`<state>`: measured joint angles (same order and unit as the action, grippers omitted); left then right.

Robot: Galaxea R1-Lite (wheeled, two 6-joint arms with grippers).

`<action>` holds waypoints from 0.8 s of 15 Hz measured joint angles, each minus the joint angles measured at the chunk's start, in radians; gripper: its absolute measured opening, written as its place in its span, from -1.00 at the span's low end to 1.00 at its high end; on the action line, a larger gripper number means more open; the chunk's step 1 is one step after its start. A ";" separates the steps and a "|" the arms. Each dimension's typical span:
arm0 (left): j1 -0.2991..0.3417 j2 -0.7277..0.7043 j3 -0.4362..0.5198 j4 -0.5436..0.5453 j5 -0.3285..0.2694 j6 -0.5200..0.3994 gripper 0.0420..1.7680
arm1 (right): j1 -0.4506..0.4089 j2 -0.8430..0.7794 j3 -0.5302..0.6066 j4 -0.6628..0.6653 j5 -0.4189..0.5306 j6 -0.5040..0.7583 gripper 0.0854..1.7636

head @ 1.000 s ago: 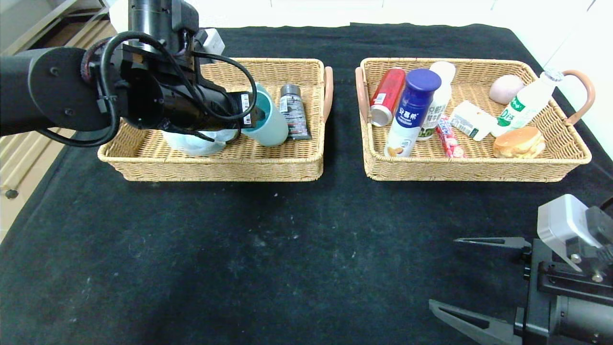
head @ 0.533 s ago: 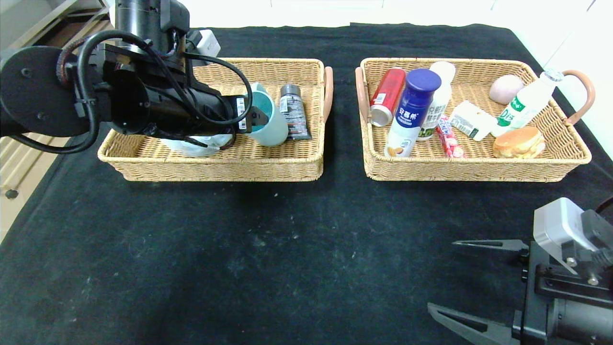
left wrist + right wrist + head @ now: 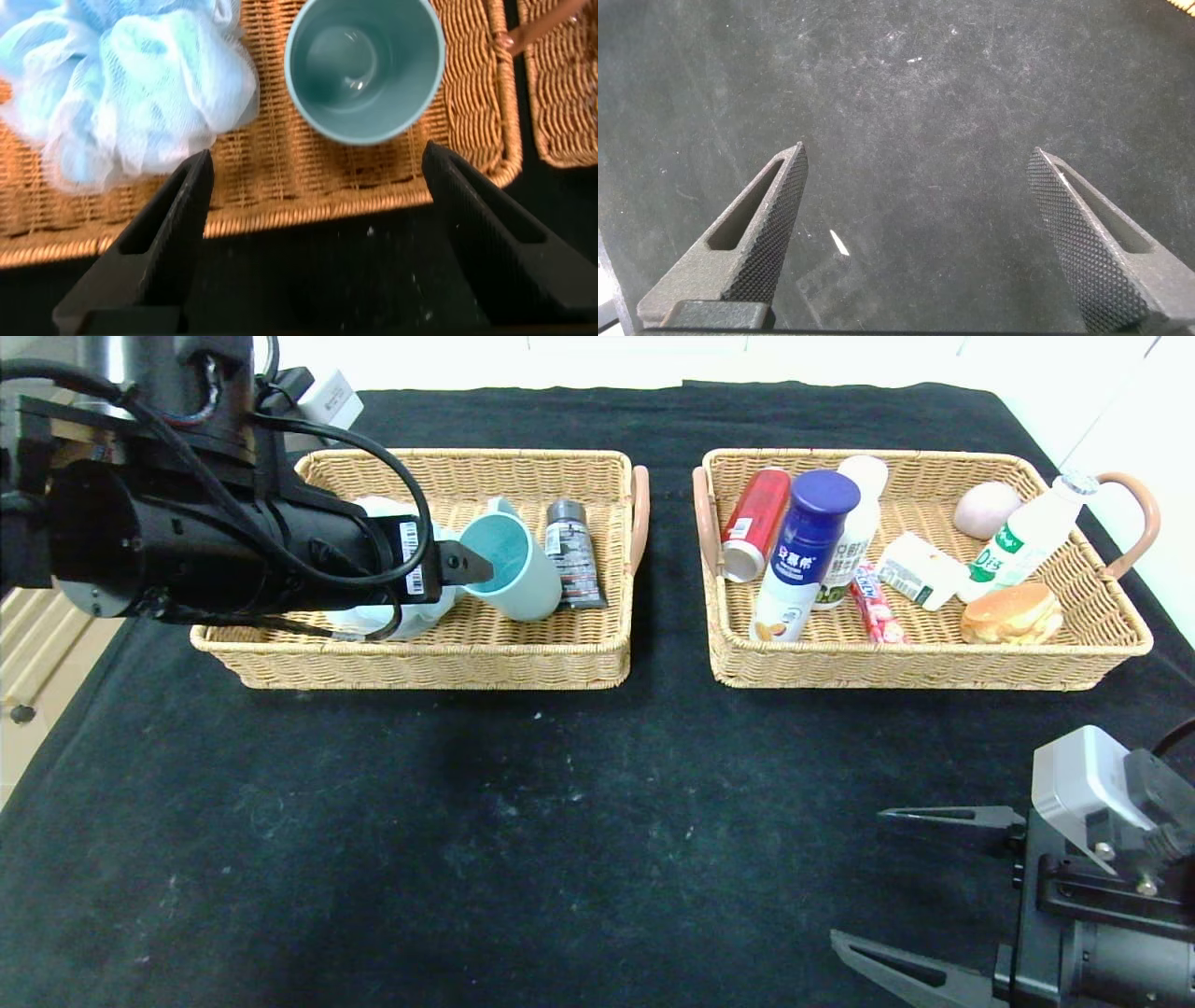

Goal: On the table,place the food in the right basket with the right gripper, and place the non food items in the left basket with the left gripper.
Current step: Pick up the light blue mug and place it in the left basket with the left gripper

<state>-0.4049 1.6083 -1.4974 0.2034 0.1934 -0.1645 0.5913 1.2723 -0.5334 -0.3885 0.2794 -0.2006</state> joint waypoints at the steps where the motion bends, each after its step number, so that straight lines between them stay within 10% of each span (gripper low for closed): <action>1: -0.002 -0.031 0.031 0.001 0.000 0.002 0.85 | 0.000 0.000 0.000 0.000 0.000 0.000 0.94; 12: -0.024 -0.497 0.431 0.034 -0.001 0.080 0.92 | -0.026 -0.042 -0.018 0.000 0.000 0.001 0.94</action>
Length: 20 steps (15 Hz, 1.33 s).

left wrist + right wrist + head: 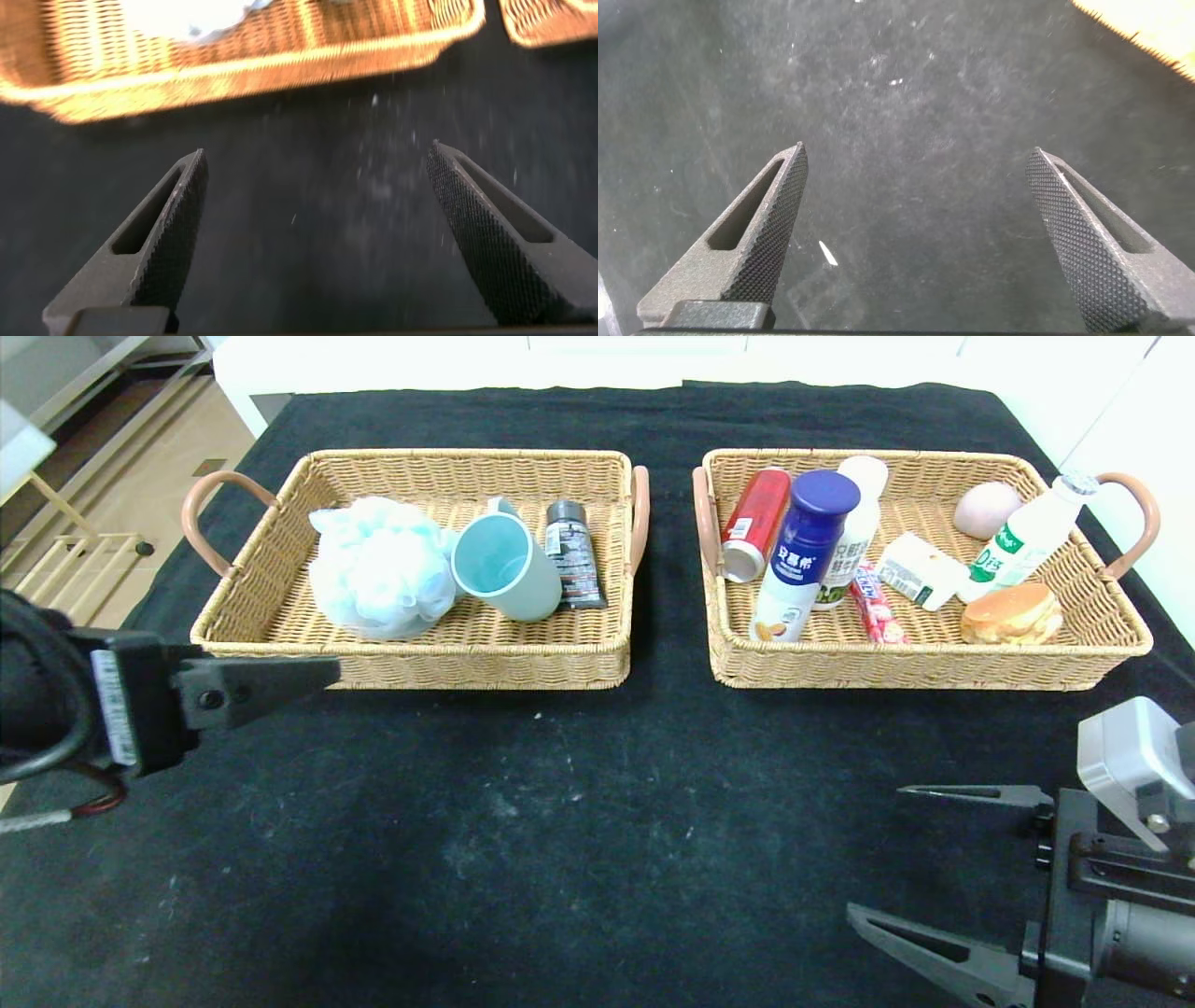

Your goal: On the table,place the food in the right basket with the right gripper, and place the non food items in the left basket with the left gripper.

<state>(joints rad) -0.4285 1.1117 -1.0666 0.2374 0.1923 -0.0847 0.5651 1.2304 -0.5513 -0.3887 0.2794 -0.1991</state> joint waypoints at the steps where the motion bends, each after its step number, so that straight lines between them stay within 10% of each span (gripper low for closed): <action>1: 0.000 -0.047 0.017 0.031 0.000 0.005 0.92 | -0.004 -0.009 -0.001 0.001 -0.001 -0.001 0.94; 6: 0.049 -0.288 0.093 0.167 -0.034 0.056 0.93 | 0.003 -0.108 -0.010 0.049 -0.092 -0.018 0.94; 11: 0.208 -0.456 0.092 0.264 -0.219 0.061 0.93 | -0.014 -0.361 -0.067 0.462 -0.235 -0.014 0.94; 20: 0.572 -0.751 -0.003 0.445 -0.531 0.094 0.94 | -0.503 -0.879 -0.390 1.173 -0.154 -0.039 0.94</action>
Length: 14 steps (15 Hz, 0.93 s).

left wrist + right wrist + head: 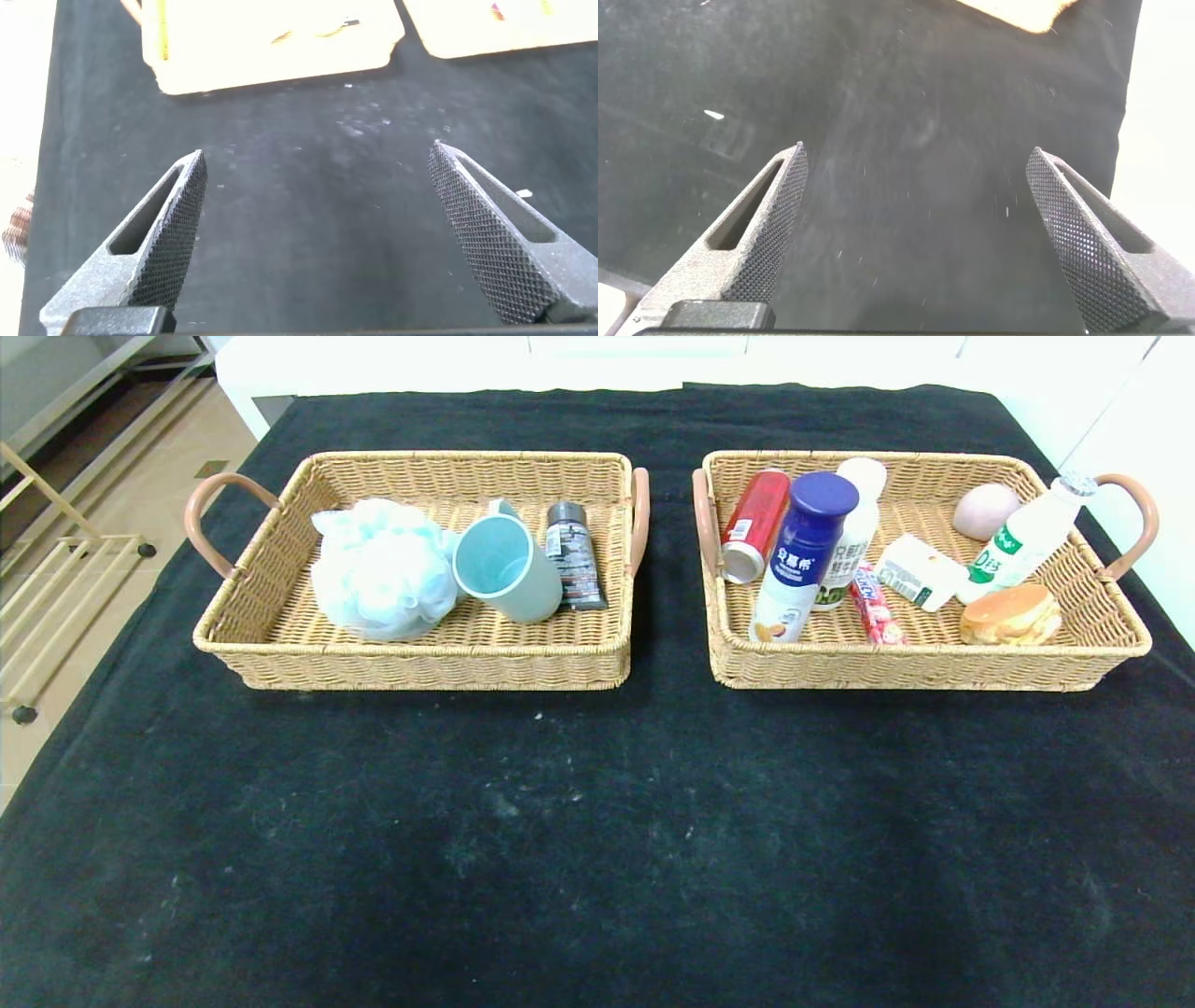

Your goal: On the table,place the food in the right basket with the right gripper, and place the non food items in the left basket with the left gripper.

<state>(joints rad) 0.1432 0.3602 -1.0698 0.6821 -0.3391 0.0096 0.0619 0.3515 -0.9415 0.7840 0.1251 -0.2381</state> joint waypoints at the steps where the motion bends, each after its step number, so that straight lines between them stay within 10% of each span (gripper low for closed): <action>1: 0.018 -0.032 0.021 0.006 -0.019 0.000 0.94 | -0.027 -0.050 0.031 0.018 0.009 0.007 0.94; 8: -0.139 -0.108 0.059 -0.001 0.075 0.001 0.94 | -0.070 -0.240 0.194 0.053 0.014 0.038 0.94; 14: -0.150 -0.296 0.392 -0.166 0.079 0.092 0.94 | -0.067 -0.332 0.343 -0.204 -0.003 0.036 0.94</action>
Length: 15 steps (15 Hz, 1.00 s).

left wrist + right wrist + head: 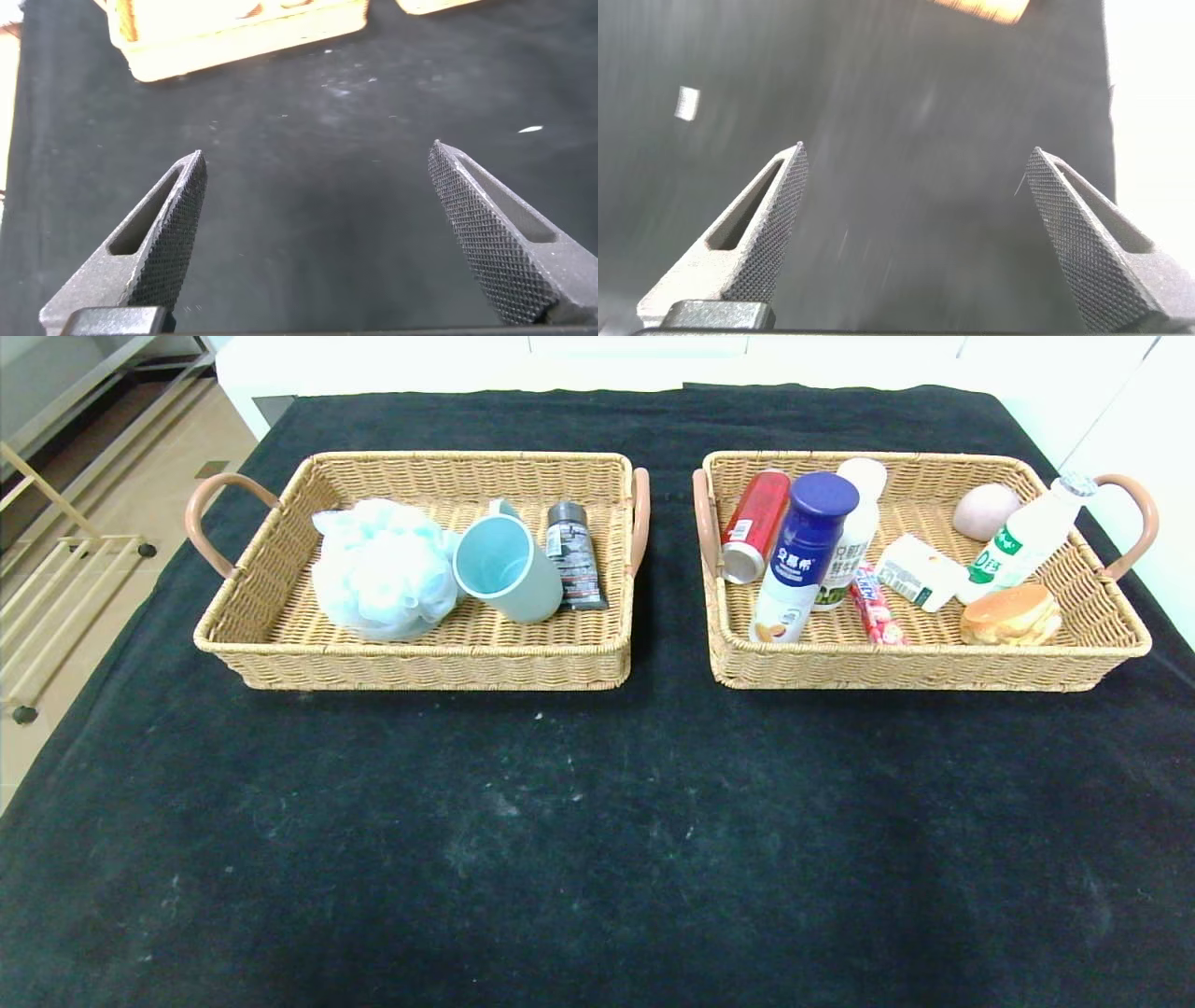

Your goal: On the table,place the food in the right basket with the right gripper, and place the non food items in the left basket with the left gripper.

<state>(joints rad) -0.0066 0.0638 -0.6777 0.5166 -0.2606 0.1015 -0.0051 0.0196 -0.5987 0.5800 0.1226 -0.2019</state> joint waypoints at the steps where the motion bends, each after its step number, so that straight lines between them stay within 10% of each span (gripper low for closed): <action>1: 0.001 -0.019 0.076 -0.081 0.026 0.003 0.94 | 0.000 -0.008 0.041 -0.115 -0.017 0.000 0.94; 6: 0.002 -0.061 0.502 -0.543 0.111 0.017 0.94 | 0.001 -0.020 0.414 -0.598 -0.074 -0.004 0.94; 15: 0.002 -0.067 0.675 -0.561 0.196 0.010 0.94 | 0.000 -0.021 0.595 -0.576 -0.068 0.073 0.94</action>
<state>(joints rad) -0.0047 -0.0028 -0.0023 -0.0443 -0.0649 0.1111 -0.0047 -0.0013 -0.0036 0.0043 0.0547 -0.1287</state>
